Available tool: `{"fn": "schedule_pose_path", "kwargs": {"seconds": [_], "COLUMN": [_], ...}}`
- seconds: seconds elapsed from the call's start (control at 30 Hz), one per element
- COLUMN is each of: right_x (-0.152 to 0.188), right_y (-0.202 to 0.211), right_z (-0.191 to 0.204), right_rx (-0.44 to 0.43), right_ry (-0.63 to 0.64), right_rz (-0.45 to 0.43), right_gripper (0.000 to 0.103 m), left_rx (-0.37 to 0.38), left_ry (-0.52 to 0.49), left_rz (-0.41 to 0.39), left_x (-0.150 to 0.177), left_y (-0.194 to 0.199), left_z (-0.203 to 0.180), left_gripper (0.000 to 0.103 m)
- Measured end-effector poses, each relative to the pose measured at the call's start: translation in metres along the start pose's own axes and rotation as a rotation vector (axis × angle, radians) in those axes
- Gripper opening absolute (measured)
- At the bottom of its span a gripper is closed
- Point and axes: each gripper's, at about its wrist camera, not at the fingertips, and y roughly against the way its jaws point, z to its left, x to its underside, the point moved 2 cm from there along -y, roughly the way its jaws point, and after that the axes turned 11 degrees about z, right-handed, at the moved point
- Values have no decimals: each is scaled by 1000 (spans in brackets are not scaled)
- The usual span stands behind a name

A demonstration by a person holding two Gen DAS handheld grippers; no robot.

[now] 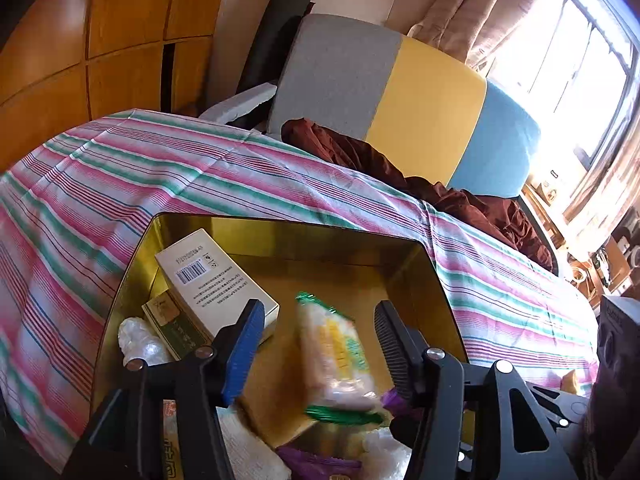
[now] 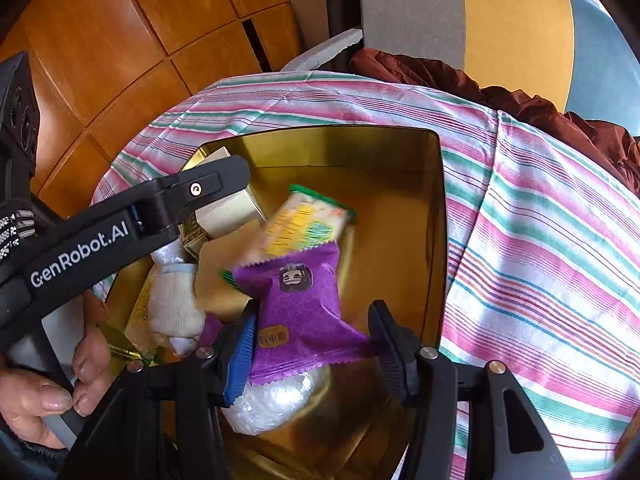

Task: Organize objects
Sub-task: 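Release the cracker packet into the tray with the left tool while the right tool drops the purple packet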

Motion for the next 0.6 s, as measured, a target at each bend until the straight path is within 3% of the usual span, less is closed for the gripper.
{"fn": "schedule_pose_path", "kwargs": {"seconds": [0.4,0.6], "right_x": [13,23], "right_y": [4,25], "right_z": [0,1], "right_rx": [4,60], "right_ry": [-23,-26], "right_rz": [-9,-71], "right_gripper": [57,77], "left_rx": [-106,-149], "left_ry": [-17,-28], "left_rz": [-59,-82], "left_x": [34,48], "left_y": [29,46], "left_z": [12,15], "left_gripper": [60,63]}}
